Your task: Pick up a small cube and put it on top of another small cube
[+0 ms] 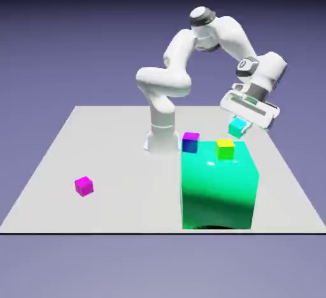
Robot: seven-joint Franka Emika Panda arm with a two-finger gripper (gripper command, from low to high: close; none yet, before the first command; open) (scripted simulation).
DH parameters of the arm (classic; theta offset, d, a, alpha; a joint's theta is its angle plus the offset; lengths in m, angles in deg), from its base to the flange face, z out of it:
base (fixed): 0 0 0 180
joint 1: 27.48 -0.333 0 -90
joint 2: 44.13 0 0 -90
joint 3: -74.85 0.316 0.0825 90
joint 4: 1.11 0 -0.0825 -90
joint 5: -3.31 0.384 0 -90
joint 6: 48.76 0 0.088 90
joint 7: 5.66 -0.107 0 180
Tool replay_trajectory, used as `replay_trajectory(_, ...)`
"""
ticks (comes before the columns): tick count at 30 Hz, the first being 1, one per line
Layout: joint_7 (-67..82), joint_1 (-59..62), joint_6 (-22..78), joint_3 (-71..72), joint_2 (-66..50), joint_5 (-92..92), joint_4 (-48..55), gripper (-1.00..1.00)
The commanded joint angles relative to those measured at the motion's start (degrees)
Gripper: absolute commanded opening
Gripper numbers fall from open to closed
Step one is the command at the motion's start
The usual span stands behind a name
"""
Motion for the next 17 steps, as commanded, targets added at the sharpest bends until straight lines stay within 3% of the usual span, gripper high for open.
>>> replay_trajectory(1,0.35,2.08,1.45,-1.17,1.34,0.17,0.54,-1.0)
replay_trajectory(9,-1.72,18.02,11.81,-6.02,12.22,4.51,4.56,-1.0)
replay_trajectory(14,-1.29,18.95,3.01,0.48,11.84,9.37,-2.32,-1.0)
replay_trajectory(15,-1.29,18.95,3.01,0.48,11.84,9.37,-2.32,1.0)
replay_trajectory(17,-1.41,18.69,5.5,-1.36,11.94,8.0,-0.37,1.0)
